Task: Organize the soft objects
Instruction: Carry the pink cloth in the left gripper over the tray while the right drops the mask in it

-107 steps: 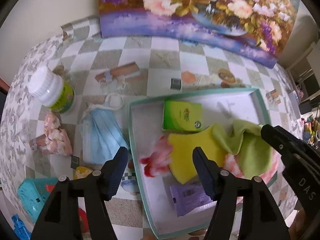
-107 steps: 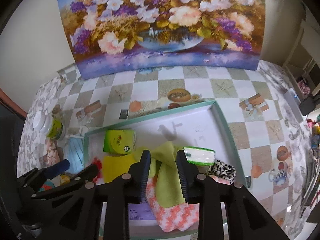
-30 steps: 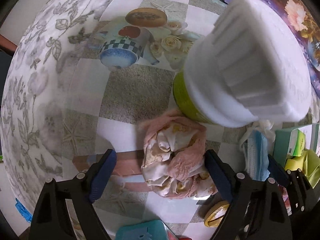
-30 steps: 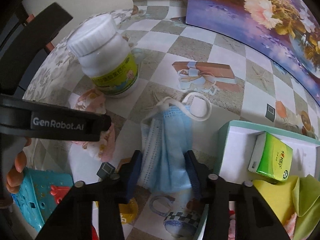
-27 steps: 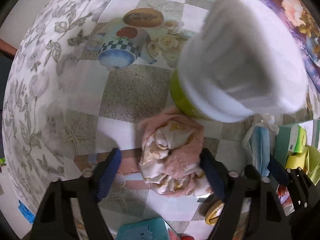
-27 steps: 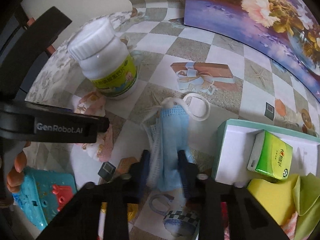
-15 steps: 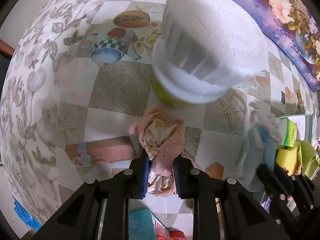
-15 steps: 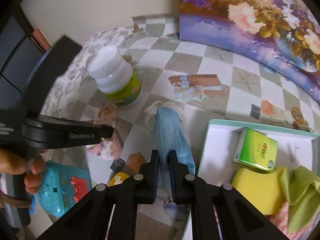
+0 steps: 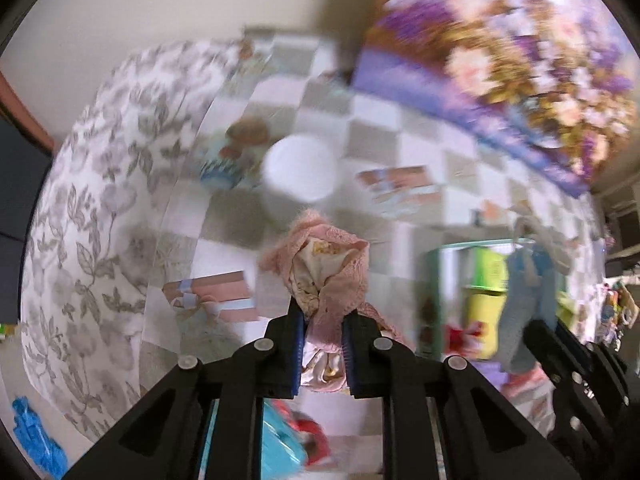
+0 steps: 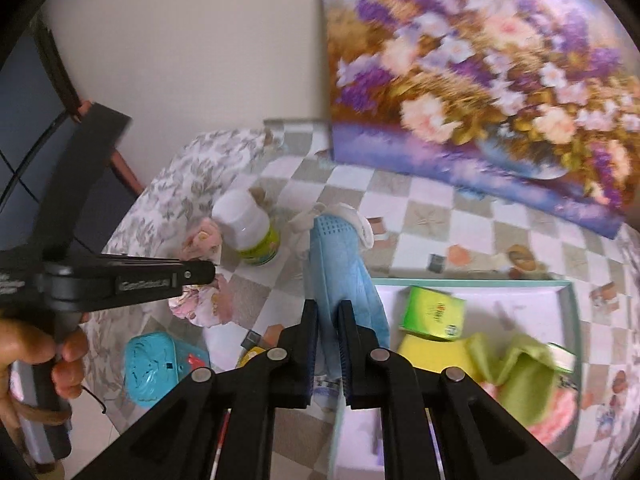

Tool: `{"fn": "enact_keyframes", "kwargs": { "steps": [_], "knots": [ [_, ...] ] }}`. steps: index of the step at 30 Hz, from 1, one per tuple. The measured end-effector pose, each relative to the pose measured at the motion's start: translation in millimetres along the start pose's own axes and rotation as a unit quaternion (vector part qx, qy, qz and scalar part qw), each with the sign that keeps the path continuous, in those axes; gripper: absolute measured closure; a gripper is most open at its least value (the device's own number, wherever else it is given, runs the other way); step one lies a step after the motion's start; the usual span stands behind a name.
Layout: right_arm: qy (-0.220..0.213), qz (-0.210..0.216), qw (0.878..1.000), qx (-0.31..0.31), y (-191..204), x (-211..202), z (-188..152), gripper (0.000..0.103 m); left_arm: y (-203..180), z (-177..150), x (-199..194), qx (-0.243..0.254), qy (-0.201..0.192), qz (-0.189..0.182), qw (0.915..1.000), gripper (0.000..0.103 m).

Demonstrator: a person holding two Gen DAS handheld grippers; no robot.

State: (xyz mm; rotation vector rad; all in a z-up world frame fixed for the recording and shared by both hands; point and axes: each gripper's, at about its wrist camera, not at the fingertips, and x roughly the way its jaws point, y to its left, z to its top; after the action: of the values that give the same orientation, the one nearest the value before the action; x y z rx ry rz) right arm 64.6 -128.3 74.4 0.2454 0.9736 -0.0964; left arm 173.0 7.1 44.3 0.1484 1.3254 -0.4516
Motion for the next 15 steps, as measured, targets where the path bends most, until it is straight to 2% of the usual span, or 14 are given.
{"fn": "enact_keyframes", "kwargs": {
  "steps": [6, 11, 15],
  "knots": [
    [0.0, -0.036, 0.998, 0.048, -45.7, -25.9, -18.1, 0.092, -54.2, -13.3, -29.8, 0.031, -0.04, -0.021, 0.9985, 0.086],
    [-0.016, -0.058, 0.993, 0.103, -100.2, -58.6, -37.6, 0.092, -102.9, -37.4, -23.9, 0.052, -0.036, -0.049, 0.9968, 0.086],
    [-0.014, -0.102, 0.984, 0.145, -147.0, -77.2, -59.1, 0.092, -123.7, -54.9, -9.1, 0.062, -0.028, -0.05, 0.9964, 0.086]
  ]
}}
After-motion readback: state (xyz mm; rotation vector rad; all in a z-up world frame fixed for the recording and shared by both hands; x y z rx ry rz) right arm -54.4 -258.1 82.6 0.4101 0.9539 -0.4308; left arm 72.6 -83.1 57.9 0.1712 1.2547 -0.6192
